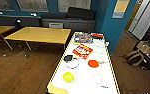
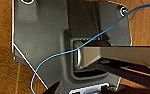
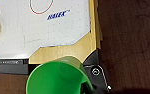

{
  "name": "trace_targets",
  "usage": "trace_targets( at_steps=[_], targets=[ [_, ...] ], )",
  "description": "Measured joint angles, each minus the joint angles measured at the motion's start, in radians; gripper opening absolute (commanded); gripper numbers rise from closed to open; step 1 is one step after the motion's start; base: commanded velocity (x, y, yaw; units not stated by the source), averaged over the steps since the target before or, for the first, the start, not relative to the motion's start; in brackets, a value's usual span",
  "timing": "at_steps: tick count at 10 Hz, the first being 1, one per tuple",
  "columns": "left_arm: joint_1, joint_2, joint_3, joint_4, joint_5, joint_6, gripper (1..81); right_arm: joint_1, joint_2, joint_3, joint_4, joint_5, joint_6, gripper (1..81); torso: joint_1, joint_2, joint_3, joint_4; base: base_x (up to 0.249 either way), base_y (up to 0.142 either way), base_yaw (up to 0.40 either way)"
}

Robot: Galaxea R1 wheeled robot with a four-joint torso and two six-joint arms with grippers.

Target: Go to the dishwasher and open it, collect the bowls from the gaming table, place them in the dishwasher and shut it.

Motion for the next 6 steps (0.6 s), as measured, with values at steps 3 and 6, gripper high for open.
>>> trace_targets(
  at_steps=[3, 6],
  targets=[
    [-0.002, -0.091, 0.171, 0.000, -0.020, 0.000, 81.1, -0.175, 0.006, -0.136, -0.057, 0.185, 0.030, 1.0, 0.000, 0.000, 0.000, 0.000, 0.000, 0.000, 0.000],
    [-0.009, -0.237, 0.399, 0.000, -0.043, -0.001, 81.1, -0.401, 0.061, -0.402, -0.097, 0.399, 0.052, 1.0, 0.000, 0.000, 0.000, 0.000, 0.000, 0.000, 0.000]
  ],
)
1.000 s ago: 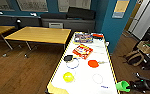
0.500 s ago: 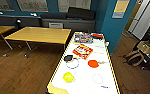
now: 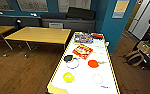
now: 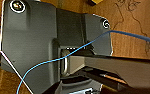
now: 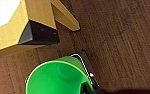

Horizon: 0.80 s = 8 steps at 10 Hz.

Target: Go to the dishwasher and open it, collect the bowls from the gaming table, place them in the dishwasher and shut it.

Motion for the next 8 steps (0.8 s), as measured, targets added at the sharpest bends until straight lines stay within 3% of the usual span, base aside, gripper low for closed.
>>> trace_targets(
  at_steps=[2, 4, 8],
  targets=[
    [-0.016, -0.116, 0.143, 0.000, -0.018, 0.000, 81.1, -0.147, 0.068, -0.141, -0.031, 0.147, 0.011, 1.0, 0.000, 0.000, 0.000, 0.000, 0.000, 0.000, 0.000],
    [-0.030, -0.228, 0.282, 0.000, -0.024, -0.002, 81.1, -0.216, 0.133, -0.271, -0.052, 0.282, 0.018, 1.0, 0.000, 0.000, 0.000, 0.000, 0.000, 0.000, 0.000],
    [-0.116, -0.384, 0.531, -0.002, -0.029, -0.003, 81.1, -0.288, 0.381, -0.515, -0.076, 0.435, 0.023, 1.0, -0.001, 0.000, 0.000, 0.000, 0.000, 0.000, 0.000]
  ],
)
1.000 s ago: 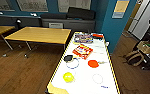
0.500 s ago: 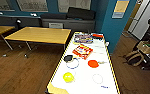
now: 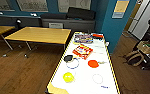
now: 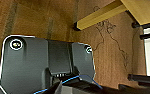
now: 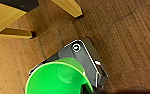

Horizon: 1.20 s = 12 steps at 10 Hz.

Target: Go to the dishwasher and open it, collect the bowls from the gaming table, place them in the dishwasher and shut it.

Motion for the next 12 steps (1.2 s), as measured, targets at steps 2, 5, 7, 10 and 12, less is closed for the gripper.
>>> trace_targets(
  at_steps=[2, 5, 7, 10, 12],
  targets=[
    [-0.053, -0.072, 0.126, -0.004, 0.005, 0.000, 81.1, -0.057, 0.094, -0.035, -0.029, 0.040, 0.003, 1.0, 0.000, 0.000, 0.000, 0.000, 0.000, 0.000, 0.000],
    [-0.176, -0.152, 0.246, -0.040, 0.032, -0.004, 81.1, -0.085, 0.166, -0.108, -0.052, 0.051, 0.001, 1.0, 0.000, 0.000, 0.000, 0.000, 0.000, 0.000, 0.000],
    [-0.232, -0.187, 0.306, -0.063, 0.063, -0.007, 81.1, -0.096, 0.217, -0.144, -0.077, 0.063, -0.001, 1.0, 0.000, 0.000, 0.000, 0.000, 0.000, 0.000, 0.000],
    [-0.314, -0.192, 0.322, -0.106, 0.122, -0.011, 81.1, -0.099, 0.282, -0.230, -0.110, 0.066, -0.001, 1.0, 0.000, 0.000, 0.000, 0.000, 0.000, 0.000, 0.000],
    [-0.374, -0.203, 0.327, -0.136, 0.152, -0.011, 81.1, -0.107, 0.336, -0.276, -0.121, 0.068, -0.001, 1.0, 0.000, 0.000, 0.000, 0.000, 0.000, 0.000, 0.000]
  ],
)
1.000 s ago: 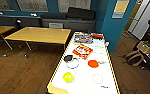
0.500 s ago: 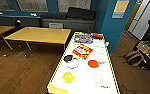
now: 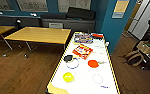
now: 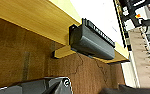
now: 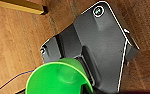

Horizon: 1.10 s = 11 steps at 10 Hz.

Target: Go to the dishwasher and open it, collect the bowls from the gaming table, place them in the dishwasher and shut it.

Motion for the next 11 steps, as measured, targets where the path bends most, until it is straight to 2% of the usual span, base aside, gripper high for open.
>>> trace_targets(
  at_steps=[2, 5, 6, 9, 11],
  targets=[
    [-0.073, -0.020, 0.018, -0.036, 0.023, -0.001, 81.1, -0.009, 0.012, -0.019, -0.003, 0.001, 0.000, 1.0, 0.000, 0.000, 0.000, 0.000, 0.000, 0.000, 0.000],
    [-0.185, -0.066, 0.044, -0.140, 0.040, -0.001, 81.1, -0.010, 0.013, -0.021, -0.005, 0.000, 0.000, 1.0, 0.000, 0.000, 0.000, 0.000, 0.000, 0.000, 0.000],
    [-0.217, -0.074, 0.050, -0.191, 0.049, -0.001, 81.1, -0.010, 0.016, -0.023, -0.005, 0.000, 0.000, 1.0, 0.000, 0.000, 0.000, 0.000, 0.000, 0.000, 0.000],
    [-0.303, -0.087, 0.050, -0.389, 0.044, -0.002, 81.1, -0.005, 0.024, -0.024, -0.006, -0.003, 0.000, 1.0, 0.000, 0.000, 0.000, 0.000, 0.000, 0.000, 0.000],
    [-0.352, -0.086, 0.050, -0.485, 0.040, -0.002, 81.1, -0.005, 0.027, -0.026, -0.006, -0.004, 0.000, 1.0, 0.000, 0.000, 0.000, 0.000, 0.000, 0.000, 0.000]
  ],
)
